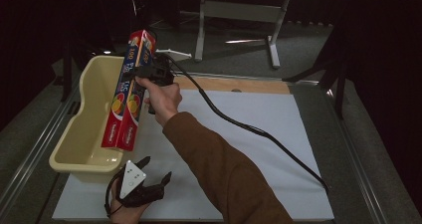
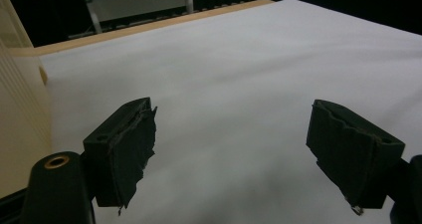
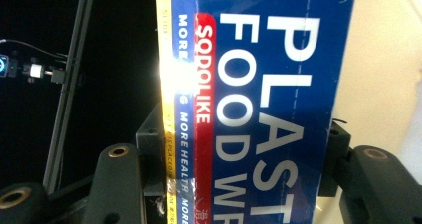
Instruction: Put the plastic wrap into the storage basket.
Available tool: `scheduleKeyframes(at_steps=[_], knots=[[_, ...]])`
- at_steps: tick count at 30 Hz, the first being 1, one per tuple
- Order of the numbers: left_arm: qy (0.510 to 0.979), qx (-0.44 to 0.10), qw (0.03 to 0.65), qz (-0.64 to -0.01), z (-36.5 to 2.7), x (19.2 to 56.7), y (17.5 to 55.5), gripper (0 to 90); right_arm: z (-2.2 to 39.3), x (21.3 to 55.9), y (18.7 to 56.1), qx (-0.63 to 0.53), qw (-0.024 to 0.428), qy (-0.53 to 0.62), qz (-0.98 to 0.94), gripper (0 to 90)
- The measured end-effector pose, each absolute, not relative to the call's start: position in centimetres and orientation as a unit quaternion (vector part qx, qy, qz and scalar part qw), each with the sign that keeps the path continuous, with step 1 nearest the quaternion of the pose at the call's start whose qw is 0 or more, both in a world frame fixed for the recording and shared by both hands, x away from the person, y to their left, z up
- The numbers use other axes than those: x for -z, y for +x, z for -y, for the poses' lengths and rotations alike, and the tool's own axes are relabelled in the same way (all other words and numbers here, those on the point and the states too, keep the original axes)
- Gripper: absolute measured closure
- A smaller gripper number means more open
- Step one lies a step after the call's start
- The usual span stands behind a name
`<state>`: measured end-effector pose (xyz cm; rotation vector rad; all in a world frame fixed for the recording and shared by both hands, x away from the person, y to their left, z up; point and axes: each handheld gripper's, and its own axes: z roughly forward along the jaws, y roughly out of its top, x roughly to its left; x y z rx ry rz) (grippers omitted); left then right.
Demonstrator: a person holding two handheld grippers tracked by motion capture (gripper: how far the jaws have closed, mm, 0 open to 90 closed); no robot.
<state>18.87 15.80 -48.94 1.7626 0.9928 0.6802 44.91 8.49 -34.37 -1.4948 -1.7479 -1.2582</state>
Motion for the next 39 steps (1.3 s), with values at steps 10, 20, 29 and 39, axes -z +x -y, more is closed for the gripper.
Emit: scheduleKeyframes(at_steps=[10, 20, 29, 39], knots=[[0.723, -0.278, 0.488, -0.402, -15.7, 48.9, 18.8, 18.8, -10.6, 35.2, 44.5, 0.457, 0.27, -0.545, 0.649, 41.7], [0.719, -0.277, 0.493, -0.404, -16.1, 48.7, 18.9, 18.3, -11.9, 36.5, 44.6, 0.447, 0.273, -0.544, 0.656, 41.7], [0.72, -0.275, 0.495, -0.402, -16.1, 48.7, 18.9, 18.4, -12.5, 37.3, 44.6, 0.445, 0.282, -0.547, 0.651, 41.7], [0.72, -0.278, 0.494, -0.401, -16.1, 48.7, 18.7, 18.6, -13.0, 38.2, 44.8, 0.438, 0.28, -0.551, 0.653, 41.6]])
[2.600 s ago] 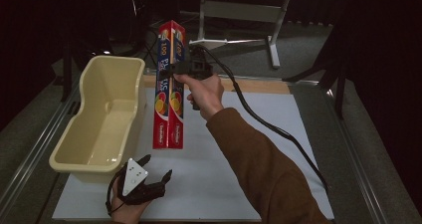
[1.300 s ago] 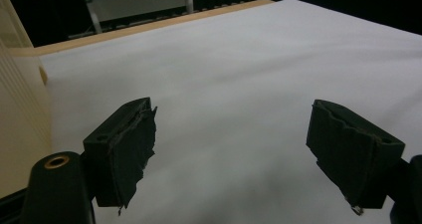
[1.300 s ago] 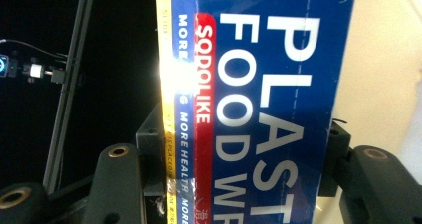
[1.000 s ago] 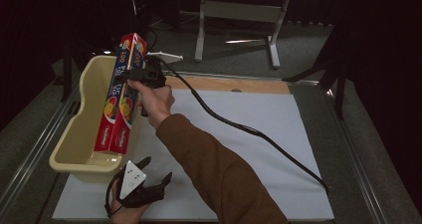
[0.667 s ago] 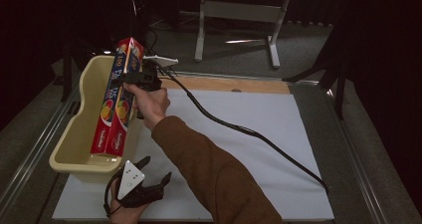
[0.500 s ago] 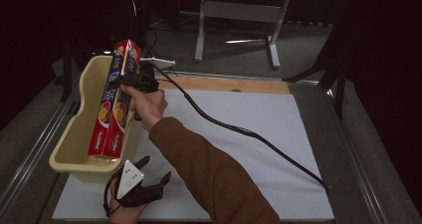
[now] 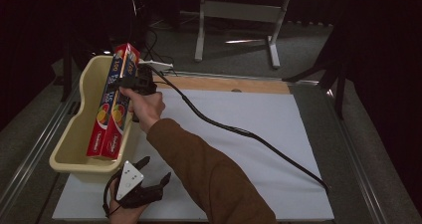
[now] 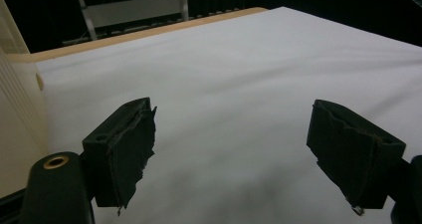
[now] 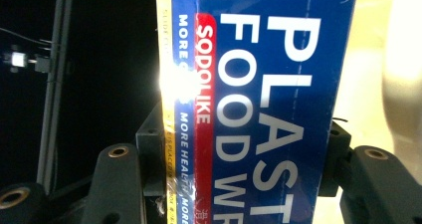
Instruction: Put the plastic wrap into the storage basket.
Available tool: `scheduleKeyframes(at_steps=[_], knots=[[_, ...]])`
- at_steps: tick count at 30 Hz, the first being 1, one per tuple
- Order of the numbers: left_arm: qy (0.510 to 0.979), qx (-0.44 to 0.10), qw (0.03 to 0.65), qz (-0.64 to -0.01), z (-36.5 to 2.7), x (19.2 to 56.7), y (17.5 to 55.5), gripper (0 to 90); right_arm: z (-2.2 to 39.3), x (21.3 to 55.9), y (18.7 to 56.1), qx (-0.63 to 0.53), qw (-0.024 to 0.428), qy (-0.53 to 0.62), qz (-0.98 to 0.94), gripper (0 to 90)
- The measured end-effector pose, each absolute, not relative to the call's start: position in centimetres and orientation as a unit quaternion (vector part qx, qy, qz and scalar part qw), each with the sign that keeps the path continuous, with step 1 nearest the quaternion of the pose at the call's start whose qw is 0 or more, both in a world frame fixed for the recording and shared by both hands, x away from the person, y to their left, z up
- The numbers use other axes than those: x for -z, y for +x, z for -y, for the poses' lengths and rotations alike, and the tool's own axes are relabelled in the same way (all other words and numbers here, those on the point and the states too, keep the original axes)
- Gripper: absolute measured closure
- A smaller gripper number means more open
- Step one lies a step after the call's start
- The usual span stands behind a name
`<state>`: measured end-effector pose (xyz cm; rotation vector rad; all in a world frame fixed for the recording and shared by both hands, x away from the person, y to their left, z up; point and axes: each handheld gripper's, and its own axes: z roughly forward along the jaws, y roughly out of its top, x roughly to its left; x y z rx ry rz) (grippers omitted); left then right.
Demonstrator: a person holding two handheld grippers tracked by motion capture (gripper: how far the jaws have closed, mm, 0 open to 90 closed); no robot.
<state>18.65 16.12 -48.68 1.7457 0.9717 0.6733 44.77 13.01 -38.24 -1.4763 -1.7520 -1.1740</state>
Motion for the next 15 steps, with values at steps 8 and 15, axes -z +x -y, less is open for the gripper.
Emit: scheduleKeyframes(at_steps=[8, 15], knots=[[0.719, -0.278, 0.495, -0.401, -16.2, 48.7, 18.7, 18.6, -13.3, 38.8, 44.4, 0.431, 0.277, -0.548, 0.661, 41.3], [0.72, -0.276, 0.495, -0.4, -16.1, 48.7, 18.7, 18.7, -13.8, 39.6, 43.8, 0.419, 0.287, -0.555, 0.659, 41.1]])
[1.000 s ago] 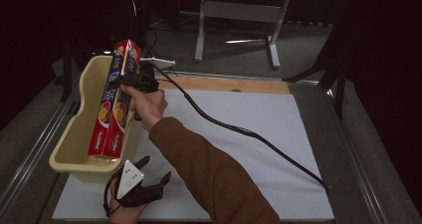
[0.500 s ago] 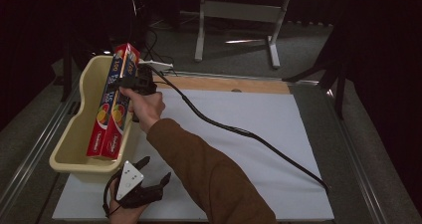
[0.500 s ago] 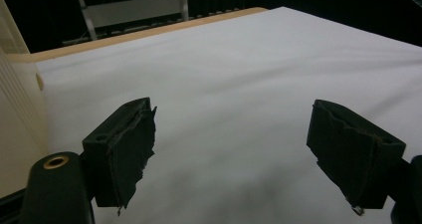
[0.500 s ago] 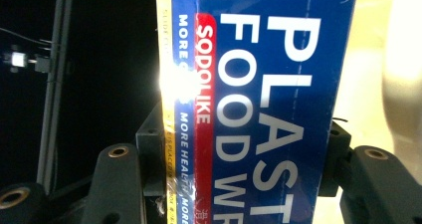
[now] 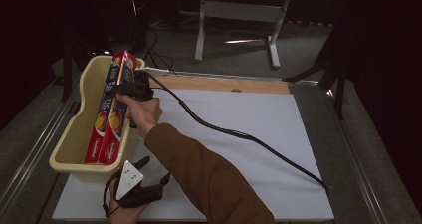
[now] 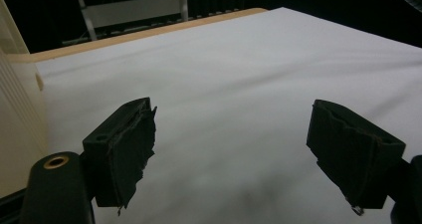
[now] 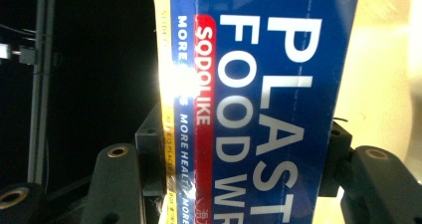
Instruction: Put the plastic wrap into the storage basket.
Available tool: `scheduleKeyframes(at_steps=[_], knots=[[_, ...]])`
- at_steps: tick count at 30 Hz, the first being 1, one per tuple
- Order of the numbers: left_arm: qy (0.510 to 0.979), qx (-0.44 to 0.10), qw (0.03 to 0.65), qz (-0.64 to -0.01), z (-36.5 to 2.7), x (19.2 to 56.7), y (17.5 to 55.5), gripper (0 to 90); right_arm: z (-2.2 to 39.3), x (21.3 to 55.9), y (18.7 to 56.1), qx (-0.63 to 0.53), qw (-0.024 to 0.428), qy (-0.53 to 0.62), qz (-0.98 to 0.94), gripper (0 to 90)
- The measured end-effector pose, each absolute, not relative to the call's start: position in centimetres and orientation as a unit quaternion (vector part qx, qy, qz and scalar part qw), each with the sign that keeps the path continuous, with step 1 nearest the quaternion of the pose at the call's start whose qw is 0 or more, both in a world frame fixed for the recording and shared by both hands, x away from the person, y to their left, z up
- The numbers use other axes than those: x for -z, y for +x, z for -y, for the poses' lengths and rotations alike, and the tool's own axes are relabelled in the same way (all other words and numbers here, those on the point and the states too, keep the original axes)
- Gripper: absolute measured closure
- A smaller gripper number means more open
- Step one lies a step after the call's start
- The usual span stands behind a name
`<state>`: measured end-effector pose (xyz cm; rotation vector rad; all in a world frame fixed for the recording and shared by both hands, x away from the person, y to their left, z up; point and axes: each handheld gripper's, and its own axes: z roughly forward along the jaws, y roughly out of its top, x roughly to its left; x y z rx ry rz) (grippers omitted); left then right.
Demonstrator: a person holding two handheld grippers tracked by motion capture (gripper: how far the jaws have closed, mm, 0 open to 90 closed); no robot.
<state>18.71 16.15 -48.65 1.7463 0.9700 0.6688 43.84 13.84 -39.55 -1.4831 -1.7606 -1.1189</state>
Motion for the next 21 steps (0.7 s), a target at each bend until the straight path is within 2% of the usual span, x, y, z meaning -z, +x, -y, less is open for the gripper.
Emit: scheduleKeyframes(at_steps=[21], knots=[[0.72, -0.277, 0.493, -0.401, -16.0, 48.7, 18.8, 18.5, -14.1, 41.0, 44.1, 0.363, 0.277, -0.582, 0.673, 38.3]])
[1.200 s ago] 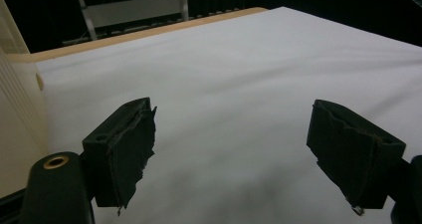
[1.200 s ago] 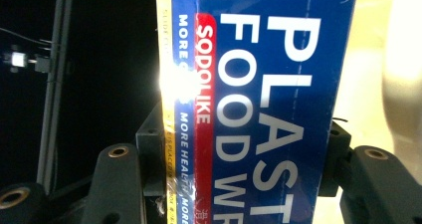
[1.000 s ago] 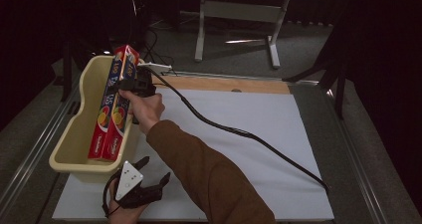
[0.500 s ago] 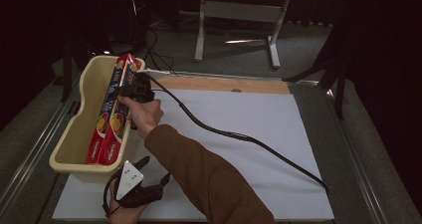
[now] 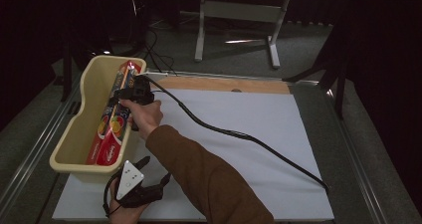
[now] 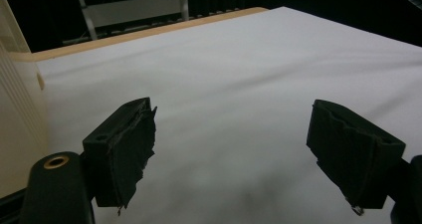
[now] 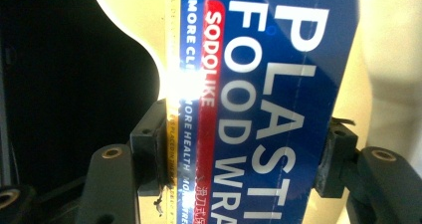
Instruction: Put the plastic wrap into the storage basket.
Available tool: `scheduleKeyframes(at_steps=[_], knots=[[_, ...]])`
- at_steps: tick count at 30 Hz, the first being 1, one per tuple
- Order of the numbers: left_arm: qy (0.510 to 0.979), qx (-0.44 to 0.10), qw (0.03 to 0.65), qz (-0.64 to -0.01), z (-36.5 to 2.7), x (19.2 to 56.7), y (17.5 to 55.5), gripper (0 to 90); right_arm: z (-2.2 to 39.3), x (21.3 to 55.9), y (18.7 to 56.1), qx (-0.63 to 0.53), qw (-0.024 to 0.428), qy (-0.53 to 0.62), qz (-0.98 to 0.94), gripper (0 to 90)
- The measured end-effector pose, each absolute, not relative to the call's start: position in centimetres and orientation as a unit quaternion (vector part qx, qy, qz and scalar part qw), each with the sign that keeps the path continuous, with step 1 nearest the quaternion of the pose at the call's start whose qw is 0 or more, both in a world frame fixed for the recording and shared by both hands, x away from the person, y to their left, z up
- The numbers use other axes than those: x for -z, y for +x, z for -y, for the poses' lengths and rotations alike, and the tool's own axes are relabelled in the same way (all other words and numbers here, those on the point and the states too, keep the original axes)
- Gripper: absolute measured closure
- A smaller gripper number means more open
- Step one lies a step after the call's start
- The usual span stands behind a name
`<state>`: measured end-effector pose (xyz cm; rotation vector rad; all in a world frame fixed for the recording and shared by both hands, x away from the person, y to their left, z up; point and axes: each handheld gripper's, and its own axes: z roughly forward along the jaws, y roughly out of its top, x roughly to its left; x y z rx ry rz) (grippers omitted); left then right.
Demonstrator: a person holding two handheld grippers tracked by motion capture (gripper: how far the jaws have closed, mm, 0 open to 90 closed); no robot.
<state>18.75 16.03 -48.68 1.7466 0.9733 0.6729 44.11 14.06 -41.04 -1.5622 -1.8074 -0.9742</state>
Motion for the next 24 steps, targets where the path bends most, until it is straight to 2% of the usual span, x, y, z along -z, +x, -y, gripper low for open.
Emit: scheduleKeyframes(at_steps=[24], knots=[[0.723, -0.278, 0.49, -0.401, -15.85, 48.67, 18.76, 18.9, -13.6, 40.08, 43.21, 0.341, 0.258, -0.603, 0.674, 36.2]])
